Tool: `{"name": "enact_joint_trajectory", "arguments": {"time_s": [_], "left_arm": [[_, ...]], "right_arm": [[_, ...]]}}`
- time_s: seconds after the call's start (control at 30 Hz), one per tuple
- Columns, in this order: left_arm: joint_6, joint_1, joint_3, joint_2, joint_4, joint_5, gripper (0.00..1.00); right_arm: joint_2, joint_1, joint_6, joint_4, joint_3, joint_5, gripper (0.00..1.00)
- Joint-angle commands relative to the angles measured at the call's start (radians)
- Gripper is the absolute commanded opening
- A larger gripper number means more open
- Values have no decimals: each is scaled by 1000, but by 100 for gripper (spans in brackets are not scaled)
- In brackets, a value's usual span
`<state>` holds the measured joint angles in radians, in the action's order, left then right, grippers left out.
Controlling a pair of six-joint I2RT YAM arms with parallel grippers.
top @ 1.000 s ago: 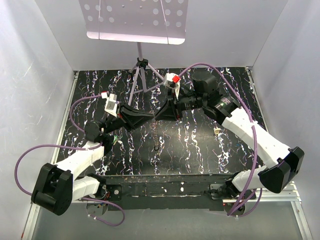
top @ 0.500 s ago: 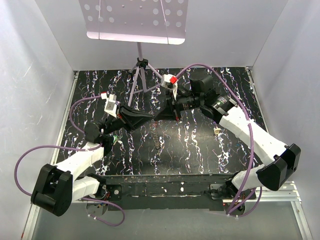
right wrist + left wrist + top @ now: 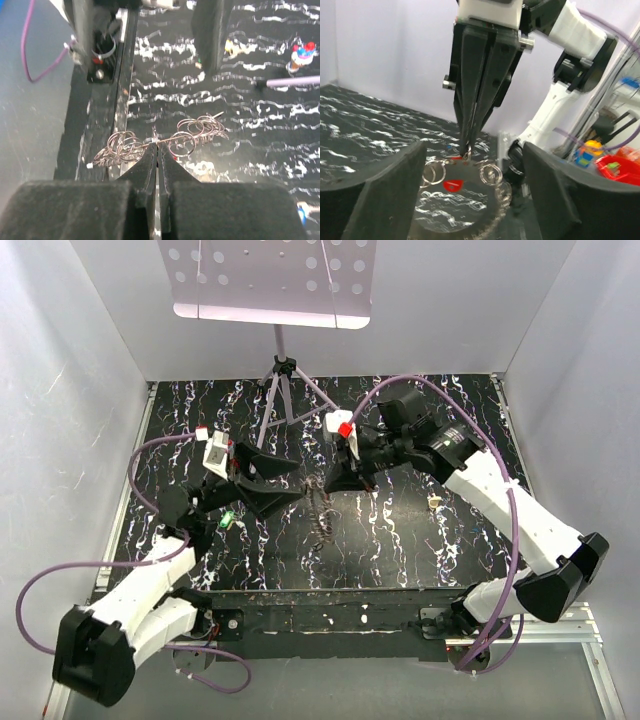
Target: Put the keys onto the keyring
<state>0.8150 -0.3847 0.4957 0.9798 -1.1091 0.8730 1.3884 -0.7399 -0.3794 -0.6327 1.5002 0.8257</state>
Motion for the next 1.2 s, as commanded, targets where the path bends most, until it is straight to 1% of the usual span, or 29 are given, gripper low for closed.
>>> {"name": "enact_joint_trajectory", "arguments": {"time_s": [0.0,0.03,0.1,0.17,0.2,0.27,0.3,0.33,0.37,0.4,0.43,0.47,0.53,0.57,0.67,0.73,0.83,0.93,1.03,1.17], "left_arm": [[-219,17,137,-134,647,35,90],[-282,18,171,-150,773,28,98],[-371,18,237,-153,960,43,98],[-408,18,283,-130,1052,50,98],[-413,18,300,-109,1063,61,98],[-399,14,307,-90,1033,78,97],[-395,6,293,-83,982,78,93],[-396,-8,282,-82,939,75,91],[-416,-26,276,-82,918,57,90],[-444,-52,277,-81,905,37,87],[-492,-84,279,-78,911,8,84],[-540,-126,282,-75,925,-38,84],[-666,-205,277,-64,942,-148,80],[-695,-235,274,-55,936,-179,77],[-711,-275,244,-11,823,-252,64],[-703,-290,236,20,763,-305,58],[-708,-313,250,78,712,-330,52],[-732,-335,279,135,710,-327,48],[-740,-348,290,181,703,-318,46],[-741,-358,288,197,683,-309,44]], "right_arm": [[-6,1,-401,-422,142,-92,1],[7,0,-447,-485,172,-124,1],[46,0,-533,-638,230,-180,1],[86,5,-584,-750,284,-236,1],[109,8,-605,-812,314,-267,1],[141,16,-608,-861,342,-301,1],[153,25,-609,-874,351,-313,1],[161,31,-609,-886,359,-321,1],[169,37,-607,-894,368,-335,1],[173,45,-602,-895,371,-339,1],[179,54,-602,-901,379,-344,1],[188,59,-599,-910,391,-347,1],[201,71,-590,-920,403,-343,1],[204,73,-584,-918,400,-341,1],[207,73,-572,-918,391,-324,1],[208,73,-567,-918,390,-316,1],[205,73,-558,-915,394,-306,1],[205,73,-556,-915,400,-298,1],[202,73,-556,-915,396,-295,1],[193,74,-555,-915,391,-293,1]]}}
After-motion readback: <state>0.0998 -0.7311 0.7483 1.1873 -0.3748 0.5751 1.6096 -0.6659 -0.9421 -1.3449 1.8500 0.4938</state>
